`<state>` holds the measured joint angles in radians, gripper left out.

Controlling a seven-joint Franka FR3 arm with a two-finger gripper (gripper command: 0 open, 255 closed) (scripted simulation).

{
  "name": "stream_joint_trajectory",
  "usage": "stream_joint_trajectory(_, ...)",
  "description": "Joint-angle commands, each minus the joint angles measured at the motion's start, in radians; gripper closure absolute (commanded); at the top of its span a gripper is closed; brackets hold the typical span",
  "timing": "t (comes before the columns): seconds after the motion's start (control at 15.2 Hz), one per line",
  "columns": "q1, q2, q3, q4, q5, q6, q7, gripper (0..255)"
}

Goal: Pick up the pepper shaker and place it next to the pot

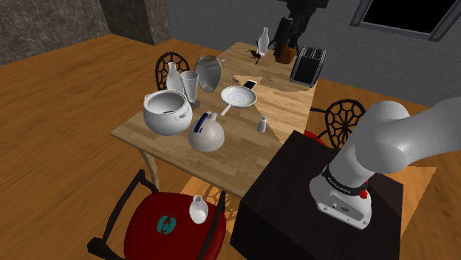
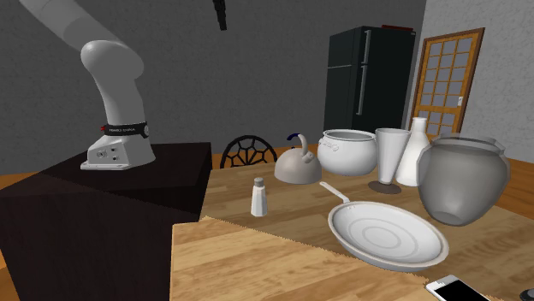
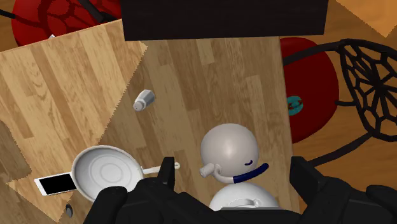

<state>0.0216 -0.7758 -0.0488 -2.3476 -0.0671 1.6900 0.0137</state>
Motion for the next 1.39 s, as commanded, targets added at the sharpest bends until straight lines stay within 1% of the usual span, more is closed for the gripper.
stream_joint_trajectory(0.0, 0.000, 0.000, 0.000, 0.000, 0.000, 0.000, 0.000, 0)
stream_joint_trajectory(0.33, -0.023, 0.069, -0.048, -0.094, -0.027, 0.138, -0.027, 0)
stream_joint_trajectory(0.66, -0.045, 0.170, -0.099, -0.162, -0.052, 0.283, -0.053, 0)
stream_joint_trajectory(0.99, -0.065, 0.305, -0.151, -0.201, -0.070, 0.432, -0.082, 0)
stream_joint_trajectory(1.32, -0.080, 0.469, -0.202, -0.209, -0.071, 0.580, -0.117, 0)
